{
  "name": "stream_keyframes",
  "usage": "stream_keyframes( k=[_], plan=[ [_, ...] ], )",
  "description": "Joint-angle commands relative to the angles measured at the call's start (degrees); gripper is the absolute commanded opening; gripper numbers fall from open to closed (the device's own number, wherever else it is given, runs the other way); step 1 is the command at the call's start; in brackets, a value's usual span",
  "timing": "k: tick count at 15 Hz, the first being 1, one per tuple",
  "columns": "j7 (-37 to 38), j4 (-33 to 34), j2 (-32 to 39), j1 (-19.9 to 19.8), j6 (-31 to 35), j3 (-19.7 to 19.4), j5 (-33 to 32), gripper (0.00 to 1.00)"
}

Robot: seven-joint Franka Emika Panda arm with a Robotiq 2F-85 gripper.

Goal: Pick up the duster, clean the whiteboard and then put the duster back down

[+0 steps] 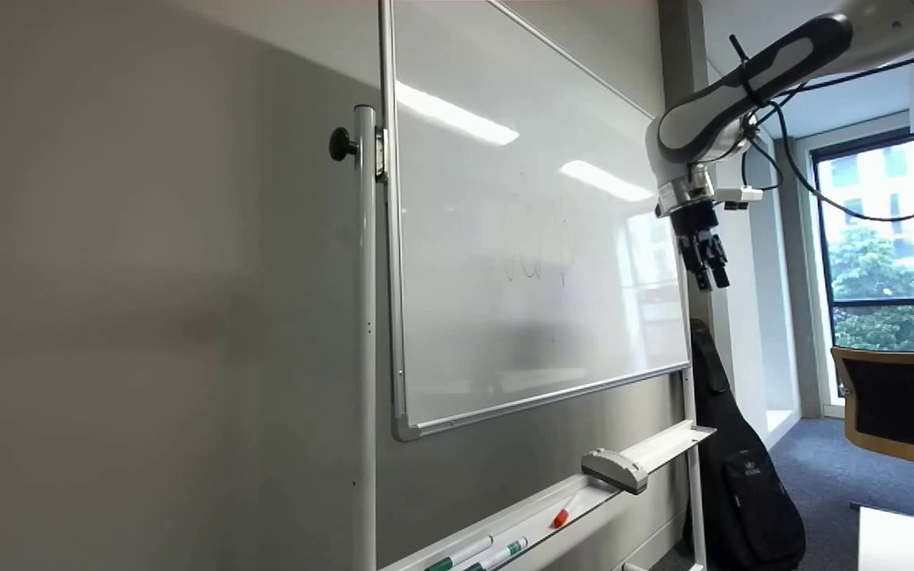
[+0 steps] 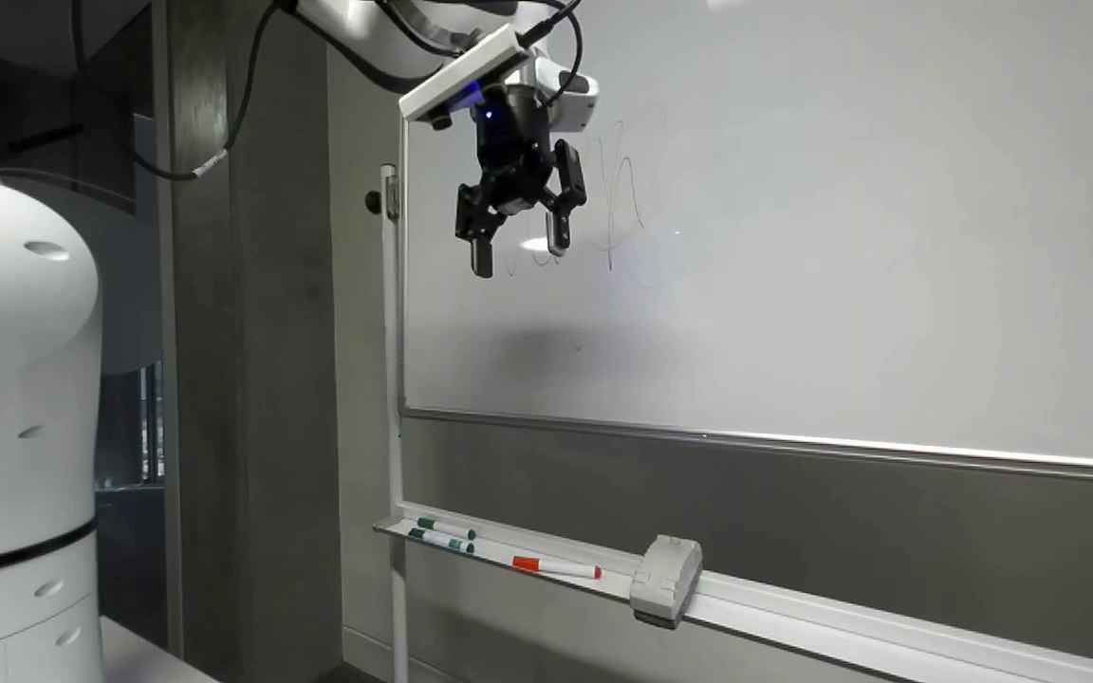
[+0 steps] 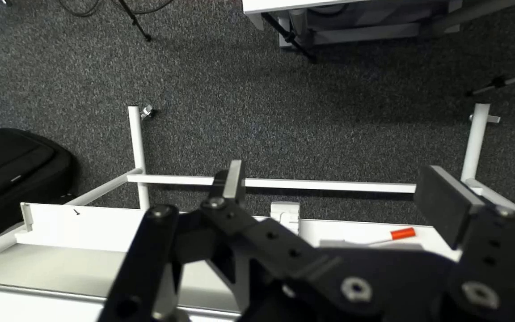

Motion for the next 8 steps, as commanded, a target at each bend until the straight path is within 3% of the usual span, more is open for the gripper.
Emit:
stream_keyframes(
  k=[1,8],
  plan=[
    [-1.4,-4.5,2.1,0.6,7.4,-1.6,-0.6,1.00],
    [-7.6,-12.9,12.5,0.4,31.0,-4.1,-0.1,1.00]
  ],
)
